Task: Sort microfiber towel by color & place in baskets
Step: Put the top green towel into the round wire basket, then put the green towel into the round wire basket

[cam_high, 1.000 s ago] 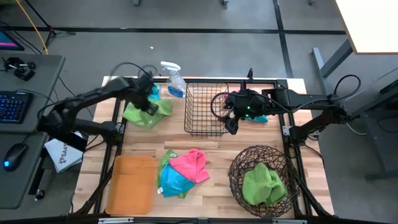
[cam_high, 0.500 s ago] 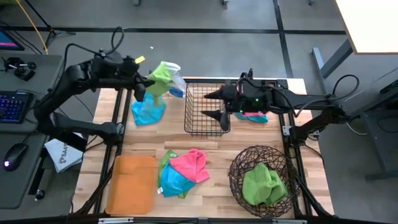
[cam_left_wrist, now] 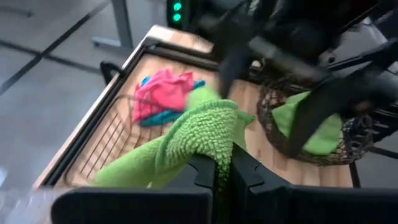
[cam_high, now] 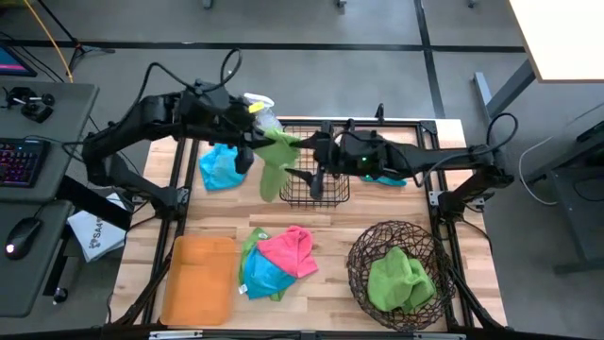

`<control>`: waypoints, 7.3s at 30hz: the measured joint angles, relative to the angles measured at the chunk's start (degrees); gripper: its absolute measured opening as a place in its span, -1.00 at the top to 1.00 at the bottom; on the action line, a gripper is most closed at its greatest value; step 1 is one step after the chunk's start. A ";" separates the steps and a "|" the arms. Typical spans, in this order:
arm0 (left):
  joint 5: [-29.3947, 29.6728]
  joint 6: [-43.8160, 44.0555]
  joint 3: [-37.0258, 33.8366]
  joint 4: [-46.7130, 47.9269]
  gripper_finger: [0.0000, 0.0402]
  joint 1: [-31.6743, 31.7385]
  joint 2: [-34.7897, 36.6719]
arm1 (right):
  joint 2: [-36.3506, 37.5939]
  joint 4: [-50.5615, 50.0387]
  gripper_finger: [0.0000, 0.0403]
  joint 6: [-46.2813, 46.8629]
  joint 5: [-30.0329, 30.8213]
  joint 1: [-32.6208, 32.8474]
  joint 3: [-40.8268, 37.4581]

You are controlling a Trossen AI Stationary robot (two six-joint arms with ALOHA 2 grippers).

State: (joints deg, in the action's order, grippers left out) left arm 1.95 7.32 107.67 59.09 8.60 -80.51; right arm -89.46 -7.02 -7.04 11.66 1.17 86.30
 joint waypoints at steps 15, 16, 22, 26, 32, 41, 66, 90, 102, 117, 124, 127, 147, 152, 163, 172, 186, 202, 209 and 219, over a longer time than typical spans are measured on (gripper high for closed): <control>-1.09 -3.00 10.02 -10.34 1.00 -3.92 -4.08 | -1.41 9.10 -0.48 -3.53 1.78 -0.22 -0.02; -1.85 -3.02 10.02 -11.16 1.00 -3.92 -4.08 | -1.41 9.24 -0.48 -3.53 1.84 -0.21 -0.02; -3.05 -3.05 10.02 -14.20 1.00 -3.92 -4.09 | -1.41 9.34 -0.32 -1.35 1.84 0.21 -0.02; -2.90 -3.05 10.02 -15.81 0.96 -3.90 -4.10 | -1.41 9.28 0.28 -0.52 1.75 1.52 -0.02; 0.93 -3.02 10.02 -14.02 0.79 -3.89 -4.10 | 1.47 4.50 0.89 -0.87 1.80 2.70 -0.02; 8.91 -1.93 9.95 -2.58 0.21 -2.18 -0.91 | 12.61 -22.03 0.99 4.71 2.02 2.21 -0.02; -1.89 16.77 -43.51 -40.06 -0.09 0.61 22.67 | 26.21 -27.25 1.00 90.44 13.86 52.19 -35.67; -1.39 14.50 -45.02 -51.94 -0.09 0.61 26.14 | 10.21 -42.70 0.96 87.38 -9.47 42.46 -31.85; -3.44 14.57 -44.72 -52.25 -0.09 0.63 26.23 | 15.26 -44.18 -0.15 75.94 -26.70 38.53 -26.40; -5.94 29.61 -44.71 -20.52 -0.09 -0.94 19.11 | 18.77 -51.11 -0.74 72.62 -13.85 32.87 -12.07; -6.36 28.55 -44.71 -21.41 -0.09 -4.39 15.66 | 14.14 -50.43 -0.74 73.52 -24.82 37.67 -18.05; -5.95 28.47 -44.71 -21.74 -0.09 -4.65 15.63 | 11.58 -54.44 -0.74 75.78 -25.18 39.68 -20.57; -13.63 33.55 -48.08 -8.84 -0.09 -7.62 -0.47 | 14.90 -64.80 -0.74 79.43 -3.02 38.86 -16.65; -17.98 37.71 -54.64 -20.17 -0.09 -9.31 -5.79 | 14.87 -64.35 -0.74 78.61 -2.05 38.07 -16.65; -13.87 39.57 -61.21 -28.92 -0.09 -10.30 -9.29 | 14.87 -63.47 -0.74 78.59 -0.09 38.07 -16.65; -13.45 40.58 -64.59 -29.91 0.05 -11.25 -9.22 | 14.85 -63.43 -0.74 78.78 1.98 38.07 -16.65; -14.11 40.58 -64.67 -33.88 0.96 -16.22 -9.22 | 14.85 -63.46 -0.74 79.04 2.36 38.07 -16.65; -14.05 34.87 -39.21 -12.90 1.00 -12.75 18.38 | 14.85 -60.44 -0.74 73.30 4.71 38.03 -16.65; -17.42 29.40 -23.65 -12.56 1.00 -15.27 21.30 | 14.85 -56.08 -0.74 67.70 4.83 35.42 -16.65; -9.25 12.34 -7.42 -13.87 1.00 -14.54 15.00 | 14.89 -48.04 -0.74 48.74 13.78 27.03 -7.64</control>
State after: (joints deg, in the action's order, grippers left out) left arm -7.30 19.65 100.25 45.21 -5.94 -65.52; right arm -74.57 -55.06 41.71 25.44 28.20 78.67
